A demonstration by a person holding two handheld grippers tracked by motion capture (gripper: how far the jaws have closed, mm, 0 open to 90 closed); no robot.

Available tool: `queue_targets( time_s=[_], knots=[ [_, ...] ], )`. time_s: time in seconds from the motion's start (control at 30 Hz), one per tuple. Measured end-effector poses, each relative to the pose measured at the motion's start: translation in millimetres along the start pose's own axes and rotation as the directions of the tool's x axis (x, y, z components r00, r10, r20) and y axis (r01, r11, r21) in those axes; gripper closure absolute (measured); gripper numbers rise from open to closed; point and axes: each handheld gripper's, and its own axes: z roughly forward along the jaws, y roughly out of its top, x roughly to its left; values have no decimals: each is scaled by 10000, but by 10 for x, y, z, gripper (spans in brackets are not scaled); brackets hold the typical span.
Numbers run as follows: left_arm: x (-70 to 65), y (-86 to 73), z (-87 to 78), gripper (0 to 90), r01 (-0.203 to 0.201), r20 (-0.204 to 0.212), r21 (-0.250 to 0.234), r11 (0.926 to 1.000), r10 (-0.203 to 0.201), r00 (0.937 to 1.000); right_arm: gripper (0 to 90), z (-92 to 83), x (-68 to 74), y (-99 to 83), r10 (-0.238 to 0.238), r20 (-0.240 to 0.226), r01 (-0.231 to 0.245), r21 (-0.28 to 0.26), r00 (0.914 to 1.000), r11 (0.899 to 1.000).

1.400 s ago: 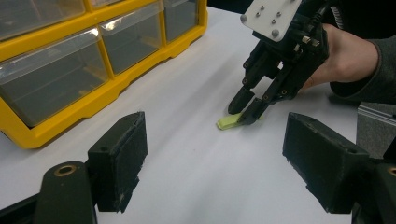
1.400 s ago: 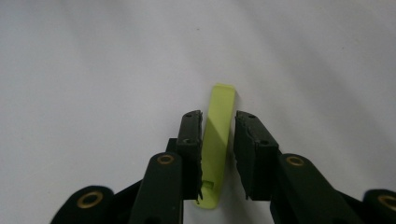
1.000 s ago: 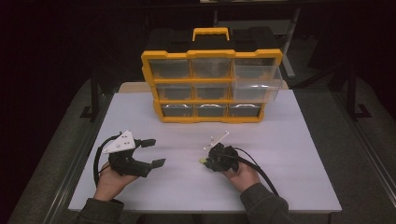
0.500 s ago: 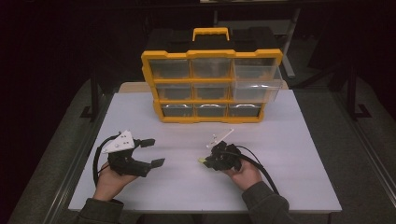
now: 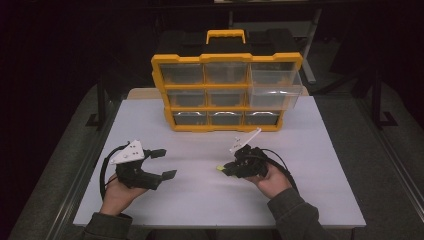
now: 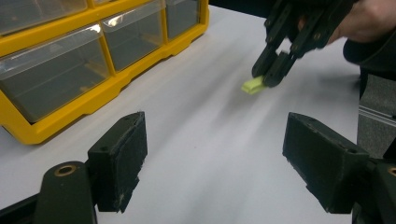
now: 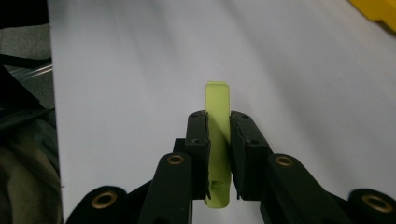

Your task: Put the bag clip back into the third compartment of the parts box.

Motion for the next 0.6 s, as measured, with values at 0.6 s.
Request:
queue_targets(
  time_s=[0.6],
  knots=[
    [5, 2, -9, 220, -38, 12, 7, 10000, 38, 10000, 770, -465, -34, 310, -906, -591, 893, -254, 9941, 9957]
  ],
)
